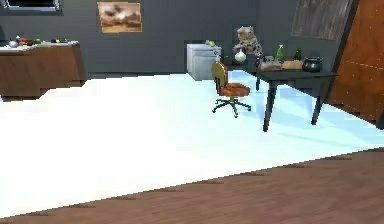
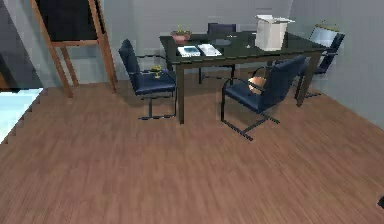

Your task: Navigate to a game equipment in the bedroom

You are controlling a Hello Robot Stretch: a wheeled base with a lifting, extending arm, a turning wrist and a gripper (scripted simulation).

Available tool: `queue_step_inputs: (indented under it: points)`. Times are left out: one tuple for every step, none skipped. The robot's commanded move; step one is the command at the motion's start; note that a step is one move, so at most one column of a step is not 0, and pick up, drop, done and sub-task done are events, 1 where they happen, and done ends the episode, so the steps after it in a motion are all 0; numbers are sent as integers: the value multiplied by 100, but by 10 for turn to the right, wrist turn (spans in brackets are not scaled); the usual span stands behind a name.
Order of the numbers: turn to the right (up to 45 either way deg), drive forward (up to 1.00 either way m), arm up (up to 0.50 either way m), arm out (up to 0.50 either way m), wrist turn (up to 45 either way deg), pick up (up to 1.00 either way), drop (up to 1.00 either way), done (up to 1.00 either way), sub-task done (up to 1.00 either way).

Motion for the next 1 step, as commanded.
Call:
queue_step_inputs:
  points:
    - [-120,0,0,0,0,0,0,0,0]
